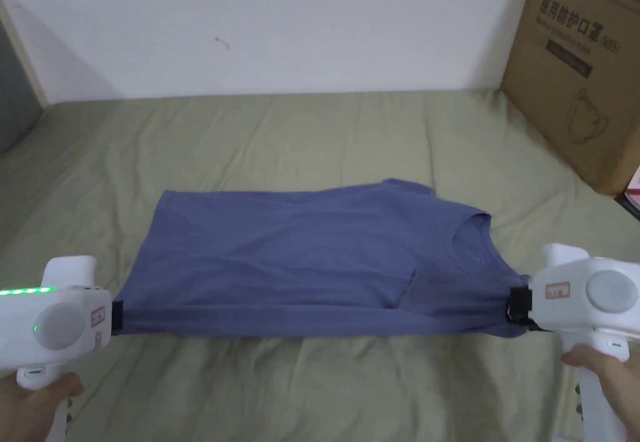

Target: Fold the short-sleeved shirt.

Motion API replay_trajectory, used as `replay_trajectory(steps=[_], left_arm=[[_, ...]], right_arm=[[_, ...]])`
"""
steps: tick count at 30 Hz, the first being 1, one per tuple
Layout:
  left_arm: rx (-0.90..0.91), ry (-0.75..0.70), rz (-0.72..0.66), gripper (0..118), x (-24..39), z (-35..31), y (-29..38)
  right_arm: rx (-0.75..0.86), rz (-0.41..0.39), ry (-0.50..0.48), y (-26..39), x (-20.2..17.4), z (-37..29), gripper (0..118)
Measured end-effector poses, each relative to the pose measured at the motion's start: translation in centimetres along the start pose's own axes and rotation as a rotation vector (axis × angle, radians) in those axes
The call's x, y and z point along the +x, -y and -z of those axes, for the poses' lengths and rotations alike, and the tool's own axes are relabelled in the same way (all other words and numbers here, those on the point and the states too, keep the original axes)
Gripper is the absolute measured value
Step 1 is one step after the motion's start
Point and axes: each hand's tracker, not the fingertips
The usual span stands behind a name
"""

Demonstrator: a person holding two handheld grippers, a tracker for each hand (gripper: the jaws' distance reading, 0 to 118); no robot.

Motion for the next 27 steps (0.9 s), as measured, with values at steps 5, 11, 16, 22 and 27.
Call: replay_trajectory(steps=[5, 11, 16, 22, 27], left_arm=[[-0.038, -0.017, 0.040, 2, -1.5, -4.3, 8.3], [-0.089, -0.006, 0.010, 3, -3.1, -4.8, 12.7], [-0.079, 0.022, -0.069, 110, -3.1, -5.9, 12.6], [-0.009, 0.119, -0.094, 56, -3.1, -10.0, 13.6], [-0.024, 0.120, -0.101, 0, -1.7, -10.5, 16.7]], right_arm=[[-0.028, -0.044, 0.012, 9.0, 0.6, -3.4, 0], [-0.038, -0.049, 0.006, 13.1, 1.0, -4.4, 0], [-0.011, -0.037, -0.027, 12.6, 1.4, -5.0, 72], [0.066, -0.119, -0.055, 12.6, 0.3, -8.3, 48], [0.088, -0.059, -0.094, 14.9, 0.3, -8.3, 0]])
